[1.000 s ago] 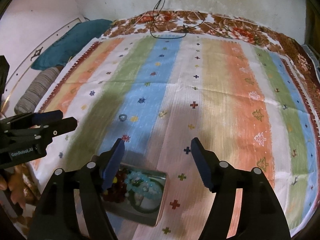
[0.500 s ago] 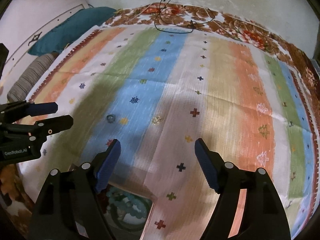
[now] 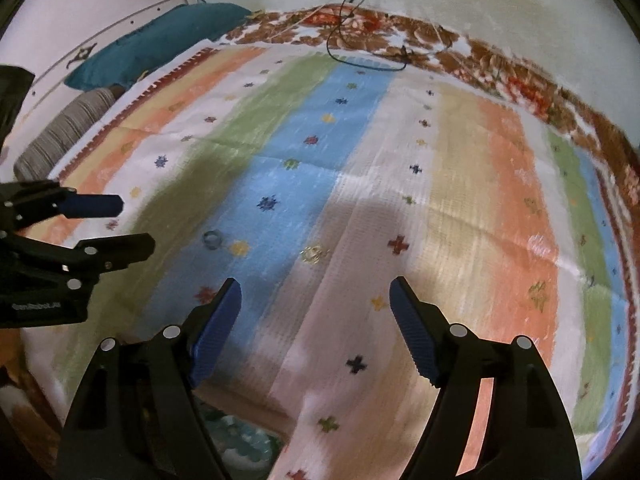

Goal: Organize jewelry
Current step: 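Move both open tools forward toward the dark ring and gold charm, then grasp the small dark ring with the left tool while the right grasps the gold charm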

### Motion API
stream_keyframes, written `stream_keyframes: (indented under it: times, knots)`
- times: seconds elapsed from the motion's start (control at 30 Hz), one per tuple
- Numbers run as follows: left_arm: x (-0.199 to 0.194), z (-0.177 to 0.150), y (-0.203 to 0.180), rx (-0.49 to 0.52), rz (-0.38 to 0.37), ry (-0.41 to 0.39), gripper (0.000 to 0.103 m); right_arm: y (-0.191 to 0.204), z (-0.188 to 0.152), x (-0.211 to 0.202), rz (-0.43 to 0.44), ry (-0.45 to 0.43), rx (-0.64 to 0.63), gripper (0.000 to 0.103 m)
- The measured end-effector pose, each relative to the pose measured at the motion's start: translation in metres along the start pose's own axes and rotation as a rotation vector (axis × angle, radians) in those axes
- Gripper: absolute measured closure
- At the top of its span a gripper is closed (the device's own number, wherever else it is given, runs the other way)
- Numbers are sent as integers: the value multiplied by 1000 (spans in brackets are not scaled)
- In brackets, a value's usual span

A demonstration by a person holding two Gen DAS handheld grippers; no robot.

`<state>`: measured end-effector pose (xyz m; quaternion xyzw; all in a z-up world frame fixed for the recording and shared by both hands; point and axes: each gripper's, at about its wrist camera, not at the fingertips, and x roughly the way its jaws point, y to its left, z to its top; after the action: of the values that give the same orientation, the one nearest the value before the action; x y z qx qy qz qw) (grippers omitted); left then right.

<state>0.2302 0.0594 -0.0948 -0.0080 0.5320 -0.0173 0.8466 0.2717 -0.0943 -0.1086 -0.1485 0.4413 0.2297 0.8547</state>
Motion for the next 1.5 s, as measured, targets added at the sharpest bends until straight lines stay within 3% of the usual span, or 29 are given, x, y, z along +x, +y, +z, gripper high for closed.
stream_keyframes:
  times: [0.1,0.67,1.27,1.37,1.5]
  knots:
    - [5,1,-2,34,32,-2,42,2,1,5,17,-3,-38,26]
    - [36,6,5,50,16,49,42,-7,6,37,126,33,-98,26]
    - [80,11,7,87,38,106,42,-8,5,68,158,58,-165,27]
    - [84,11,6,92,39,112,42,-8,8,73,155,56,-163,38]
    - [93,10,7,102,43,125,42,-8,11,80,169,66,-149,40]
